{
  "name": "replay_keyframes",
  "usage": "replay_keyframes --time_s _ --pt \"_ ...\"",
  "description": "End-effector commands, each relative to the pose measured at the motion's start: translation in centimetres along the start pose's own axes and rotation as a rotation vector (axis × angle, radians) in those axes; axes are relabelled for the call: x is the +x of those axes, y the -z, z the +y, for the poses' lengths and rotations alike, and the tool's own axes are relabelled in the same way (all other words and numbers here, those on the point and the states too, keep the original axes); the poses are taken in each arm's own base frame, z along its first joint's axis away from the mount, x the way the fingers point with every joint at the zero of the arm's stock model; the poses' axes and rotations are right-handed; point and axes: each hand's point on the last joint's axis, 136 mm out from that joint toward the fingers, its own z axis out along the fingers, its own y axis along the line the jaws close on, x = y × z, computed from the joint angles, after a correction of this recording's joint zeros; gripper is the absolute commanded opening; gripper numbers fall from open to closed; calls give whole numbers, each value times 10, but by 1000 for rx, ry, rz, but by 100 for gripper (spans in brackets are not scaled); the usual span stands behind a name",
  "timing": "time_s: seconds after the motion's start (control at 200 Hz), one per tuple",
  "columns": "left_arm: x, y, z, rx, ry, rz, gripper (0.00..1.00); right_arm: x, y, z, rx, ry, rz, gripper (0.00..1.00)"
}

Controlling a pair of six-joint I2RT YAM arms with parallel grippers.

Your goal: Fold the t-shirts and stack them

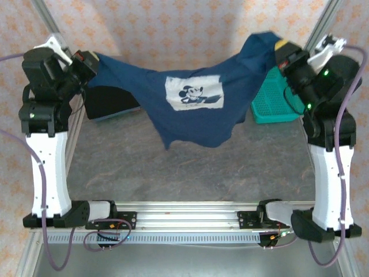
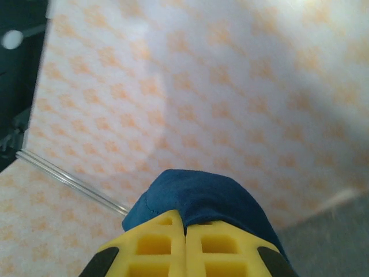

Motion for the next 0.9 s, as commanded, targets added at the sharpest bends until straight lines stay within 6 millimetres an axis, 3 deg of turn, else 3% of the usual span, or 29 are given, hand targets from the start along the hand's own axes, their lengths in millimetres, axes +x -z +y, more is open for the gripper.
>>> replay_keyframes --time_s 0.0,0.11,0.205,0.225,0.26,0.34,0.4,0.45,0.475,0.495,0.52,0.585,0.64,0.711,0.751,0.836,0.896 --pt "-10 -58 -16 128 74 18 0 -24 -25 7 0 135 -42 0" --pt "-17 -106 -41 228 100 60 0 -38 -55 19 -44 140 -22 0" --pt "-20 -137 -64 308 86 71 0 -37 -76 29 -98 107 15 0" --pt "-16 -152 -61 311 94 87 0 -36 -79 31 -118 95 27 0" --pt "-18 -159 -66 342 95 85 0 -32 -84 36 -152 66 51 0" --pt "-8 -178 -52 303 99 113 0 -13 -89 40 -187 38 128 0" --pt "7 -185 -32 234 67 152 0 17 -89 42 -192 50 223 0" --pt "21 -188 -9 151 34 180 0 54 -85 48 -206 62 329 0" --pt "28 -188 6 110 20 189 5 79 -84 48 -206 65 392 0" --pt "37 -192 23 68 20 197 11 100 -81 50 -213 70 444 0" --pt "35 -181 35 32 21 176 20 128 -77 53 -224 70 510 0" --pt "50 -170 101 -137 99 183 45 211 -64 51 -230 49 693 0" --pt "62 -152 151 -258 189 199 59 285 -50 38 -205 27 829 0" --pt "71 -116 199 -391 250 189 82 372 -32 12 -142 13 937 0" --pt "77 -95 214 -444 260 193 89 418 -24 -3 -128 -6 987 9" --pt "96 -57 219 -511 219 247 90 505 -12 -44 -56 -70 1120 50" --pt "110 -31 223 -564 206 276 90 540 -4 -60 -15 -127 1230 58"
